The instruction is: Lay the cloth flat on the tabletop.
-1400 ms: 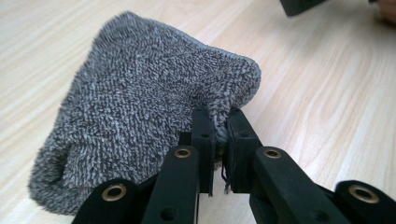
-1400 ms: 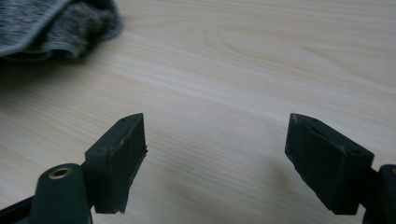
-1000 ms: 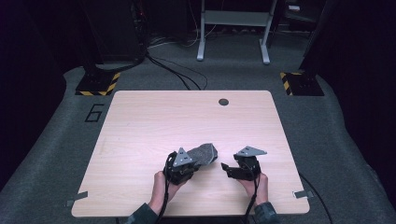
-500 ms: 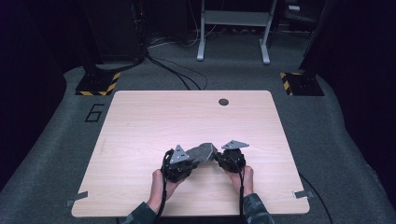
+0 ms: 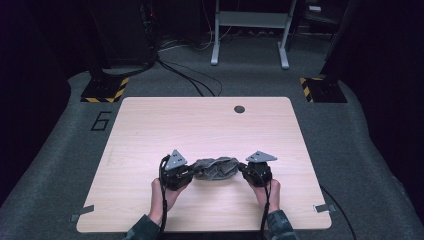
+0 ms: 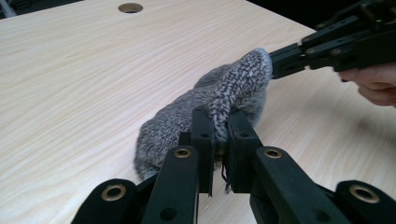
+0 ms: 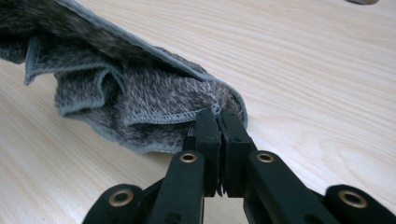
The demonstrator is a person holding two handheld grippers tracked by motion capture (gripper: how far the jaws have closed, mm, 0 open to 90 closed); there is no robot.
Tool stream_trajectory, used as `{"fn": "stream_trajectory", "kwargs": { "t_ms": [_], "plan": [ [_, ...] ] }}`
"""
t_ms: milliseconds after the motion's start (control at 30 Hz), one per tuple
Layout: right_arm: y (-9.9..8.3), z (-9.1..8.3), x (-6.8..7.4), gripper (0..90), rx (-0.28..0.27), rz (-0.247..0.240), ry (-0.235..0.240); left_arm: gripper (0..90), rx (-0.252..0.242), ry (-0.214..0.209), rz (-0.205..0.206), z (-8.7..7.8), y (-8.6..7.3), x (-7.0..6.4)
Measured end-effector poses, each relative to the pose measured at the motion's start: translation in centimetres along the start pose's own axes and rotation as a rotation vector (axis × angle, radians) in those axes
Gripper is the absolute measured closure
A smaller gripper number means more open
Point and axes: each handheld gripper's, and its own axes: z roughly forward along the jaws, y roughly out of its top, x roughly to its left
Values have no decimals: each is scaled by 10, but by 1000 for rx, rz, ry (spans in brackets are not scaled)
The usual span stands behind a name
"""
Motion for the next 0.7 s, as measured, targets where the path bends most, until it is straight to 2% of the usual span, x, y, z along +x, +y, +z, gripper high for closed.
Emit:
{"fn": "stream_trajectory", "kwargs": {
  "t_ms": [133,233,300,367,400,500,700],
  "plan": [
    [-1,-11,-3,876,-9,-3,-19,835,-12,16,-18,-6,-1,5],
    [-2,-16,-5,876,-11,-11,-24,834,-12,21,-16,-8,-1,8],
    [-4,-21,-6,875,-10,-5,-36,834,-15,21,-34,-10,-2,11],
    [-5,-25,-8,876,-10,-8,-43,834,-17,28,-31,-12,-3,14],
    [-7,-29,-10,875,-15,-3,-49,834,-20,31,-51,-14,-4,16],
    [-8,-32,-13,875,-10,2,-57,834,-16,34,-48,-16,-5,20],
    [-15,-43,-23,873,-6,12,-74,832,-17,41,-81,-19,-9,29]
  ]
}}
